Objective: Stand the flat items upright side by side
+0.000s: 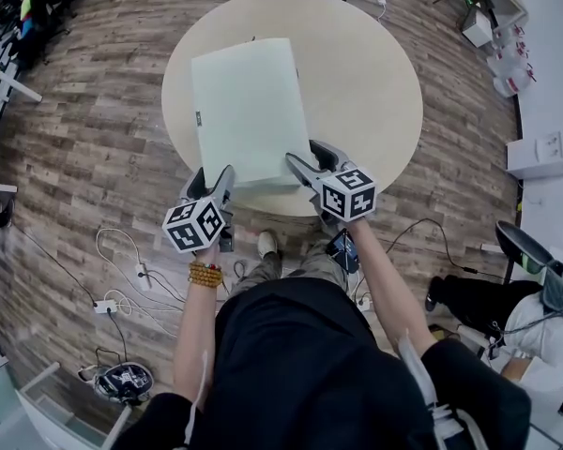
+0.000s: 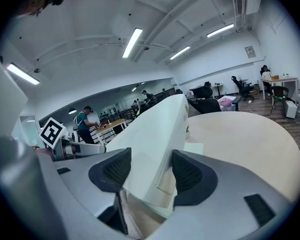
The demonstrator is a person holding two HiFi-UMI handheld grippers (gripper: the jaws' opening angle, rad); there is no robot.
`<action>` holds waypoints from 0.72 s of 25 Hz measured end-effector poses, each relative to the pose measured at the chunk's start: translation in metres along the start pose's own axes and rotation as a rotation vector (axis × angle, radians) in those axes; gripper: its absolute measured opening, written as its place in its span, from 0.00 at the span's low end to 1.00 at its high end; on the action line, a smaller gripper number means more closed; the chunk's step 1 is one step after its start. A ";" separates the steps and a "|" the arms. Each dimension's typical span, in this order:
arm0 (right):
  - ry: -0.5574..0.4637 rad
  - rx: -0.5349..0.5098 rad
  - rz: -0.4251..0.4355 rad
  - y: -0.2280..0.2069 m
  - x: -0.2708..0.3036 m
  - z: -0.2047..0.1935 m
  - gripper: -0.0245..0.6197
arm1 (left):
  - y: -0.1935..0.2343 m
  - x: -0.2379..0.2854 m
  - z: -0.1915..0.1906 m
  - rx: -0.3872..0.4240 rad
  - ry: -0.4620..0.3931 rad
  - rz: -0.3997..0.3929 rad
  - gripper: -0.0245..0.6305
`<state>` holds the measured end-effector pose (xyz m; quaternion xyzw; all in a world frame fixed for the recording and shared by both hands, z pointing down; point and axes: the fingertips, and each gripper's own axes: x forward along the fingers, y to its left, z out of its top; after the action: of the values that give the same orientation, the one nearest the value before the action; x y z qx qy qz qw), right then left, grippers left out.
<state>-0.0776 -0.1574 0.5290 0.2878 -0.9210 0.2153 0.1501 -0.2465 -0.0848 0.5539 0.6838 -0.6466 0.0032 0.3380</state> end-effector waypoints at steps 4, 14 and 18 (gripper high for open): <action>0.011 0.017 -0.001 -0.002 0.005 -0.006 0.44 | 0.006 0.003 -0.003 0.000 0.015 0.003 0.47; 0.045 0.052 -0.005 -0.010 0.018 -0.020 0.44 | 0.018 0.016 -0.014 -0.023 0.055 0.013 0.47; 0.058 0.068 -0.008 -0.015 0.023 -0.026 0.44 | 0.021 0.023 -0.018 -0.027 0.073 0.013 0.48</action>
<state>-0.0830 -0.1663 0.5649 0.2902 -0.9073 0.2540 0.1676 -0.2540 -0.0957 0.5876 0.6744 -0.6382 0.0215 0.3706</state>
